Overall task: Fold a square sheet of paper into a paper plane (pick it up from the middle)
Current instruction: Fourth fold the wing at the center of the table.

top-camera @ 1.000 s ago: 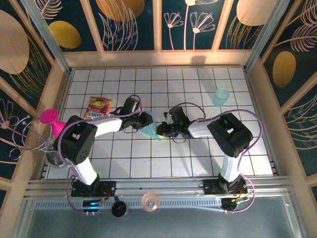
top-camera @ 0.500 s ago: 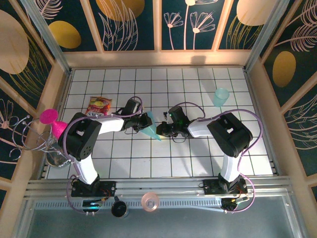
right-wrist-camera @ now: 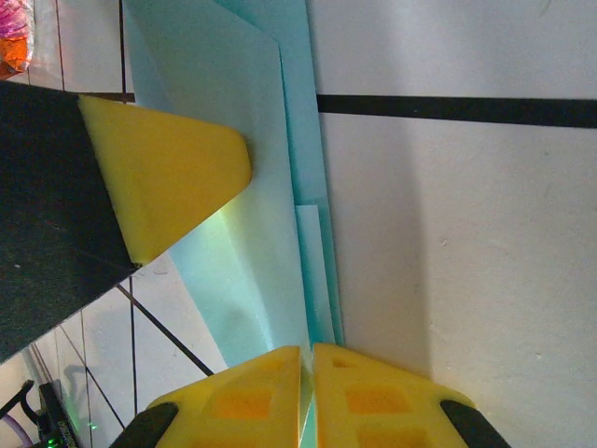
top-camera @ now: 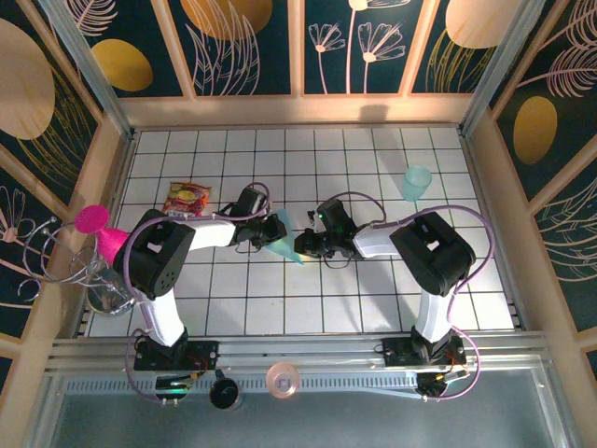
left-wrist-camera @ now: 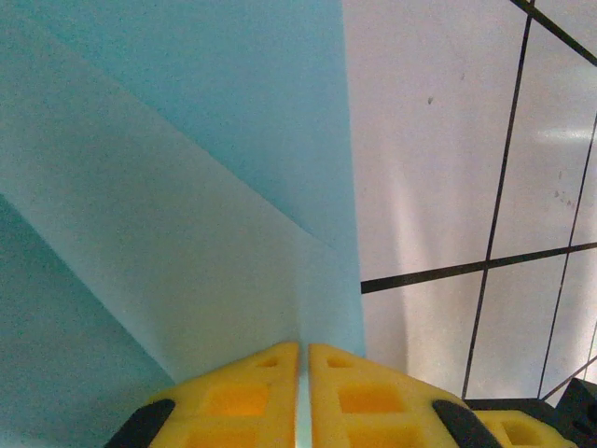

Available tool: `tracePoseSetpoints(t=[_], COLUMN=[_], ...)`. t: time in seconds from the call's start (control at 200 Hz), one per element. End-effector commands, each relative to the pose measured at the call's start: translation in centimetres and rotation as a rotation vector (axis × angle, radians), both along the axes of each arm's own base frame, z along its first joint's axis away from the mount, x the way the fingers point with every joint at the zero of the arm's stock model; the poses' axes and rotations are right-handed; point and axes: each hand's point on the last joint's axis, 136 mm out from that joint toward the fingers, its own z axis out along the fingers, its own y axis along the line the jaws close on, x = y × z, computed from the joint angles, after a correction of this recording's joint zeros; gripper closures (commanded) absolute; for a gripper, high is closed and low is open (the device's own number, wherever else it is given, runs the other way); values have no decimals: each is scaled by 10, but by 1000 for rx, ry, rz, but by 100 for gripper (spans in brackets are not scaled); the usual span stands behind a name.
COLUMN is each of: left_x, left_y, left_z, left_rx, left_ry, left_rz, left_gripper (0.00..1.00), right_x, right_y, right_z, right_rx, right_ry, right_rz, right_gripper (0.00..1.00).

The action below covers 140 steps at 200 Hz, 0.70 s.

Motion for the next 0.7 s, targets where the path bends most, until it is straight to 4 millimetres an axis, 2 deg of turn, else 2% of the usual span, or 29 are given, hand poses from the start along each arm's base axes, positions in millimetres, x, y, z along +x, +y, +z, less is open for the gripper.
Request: tracePoseSetpoints(t=[0.0, 0.385, 0.696], left_x=[9, 15, 2], left_y=[-2, 7, 5], left_z=[13, 41, 33], left_rx=[-10, -64, -131], left_ry=[-47, -131, -93], left_rz=[-14, 6, -9], left_gripper=[87, 79, 80], right_x=[-12, -12, -12], right_y=[-20, -28, -28], right_z=[-47, -42, -44], right_rx=[-149, -135, -134], right_ry=[52, 1, 1], right_rz=[-11, -57, -75], right_gripper=[87, 92, 92])
